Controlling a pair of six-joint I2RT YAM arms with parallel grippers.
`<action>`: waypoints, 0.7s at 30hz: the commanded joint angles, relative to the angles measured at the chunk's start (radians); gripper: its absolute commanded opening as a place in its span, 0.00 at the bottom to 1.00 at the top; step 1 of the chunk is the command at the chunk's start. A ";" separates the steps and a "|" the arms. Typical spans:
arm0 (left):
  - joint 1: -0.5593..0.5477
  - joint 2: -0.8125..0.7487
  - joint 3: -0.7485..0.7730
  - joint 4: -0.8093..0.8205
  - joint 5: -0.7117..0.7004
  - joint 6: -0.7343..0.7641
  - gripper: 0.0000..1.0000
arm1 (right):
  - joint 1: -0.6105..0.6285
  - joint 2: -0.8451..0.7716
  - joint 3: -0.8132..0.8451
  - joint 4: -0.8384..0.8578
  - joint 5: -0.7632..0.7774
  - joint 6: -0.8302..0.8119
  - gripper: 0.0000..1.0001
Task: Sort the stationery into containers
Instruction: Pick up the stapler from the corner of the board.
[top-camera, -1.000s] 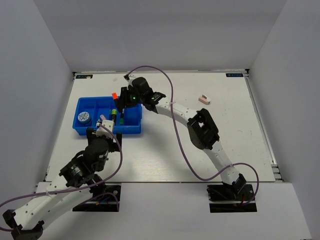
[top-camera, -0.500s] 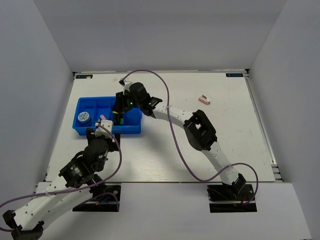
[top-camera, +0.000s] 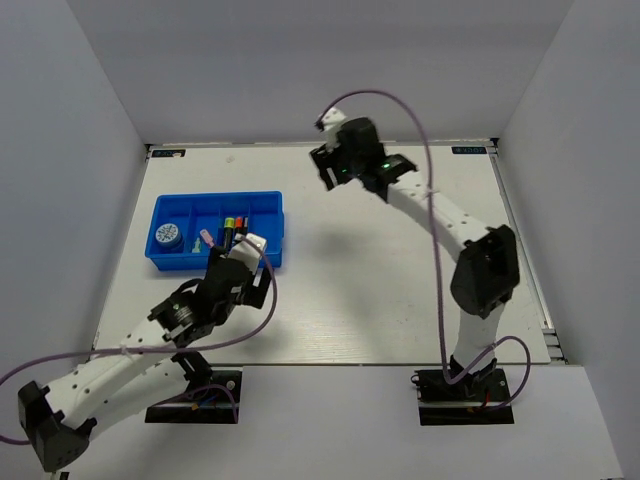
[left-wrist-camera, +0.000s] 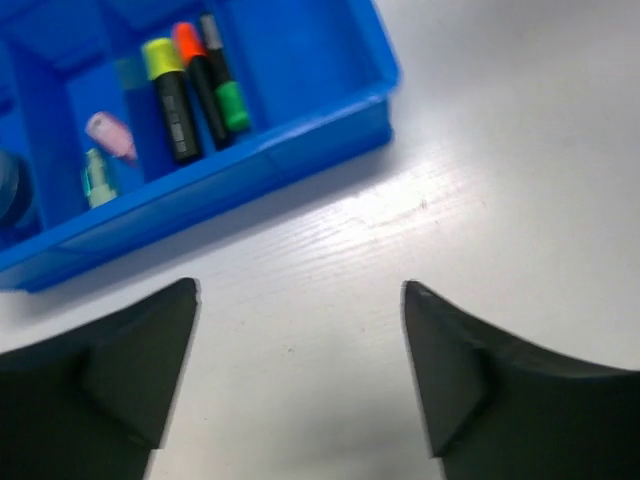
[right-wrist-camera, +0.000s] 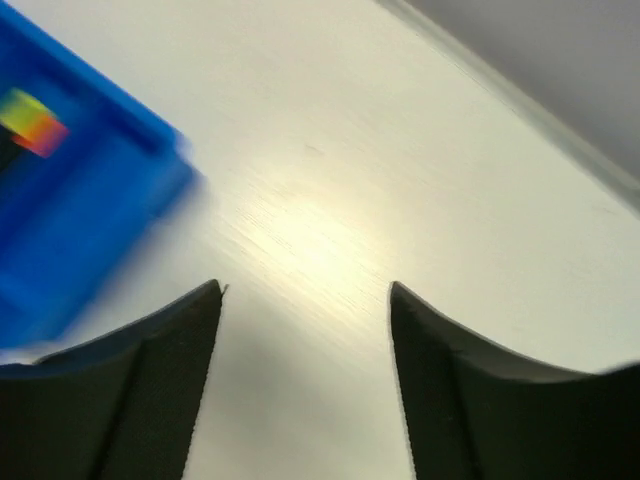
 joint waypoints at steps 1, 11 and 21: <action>0.006 0.090 0.079 -0.043 0.191 -0.006 1.00 | -0.106 -0.076 -0.082 -0.231 0.049 -0.258 0.74; 0.037 0.052 0.067 -0.059 0.256 -0.032 1.00 | -0.400 0.112 0.046 -0.462 -0.082 -0.544 0.90; 0.040 0.061 0.064 -0.070 0.239 -0.032 1.00 | -0.475 0.246 0.093 -0.414 -0.029 -0.693 0.90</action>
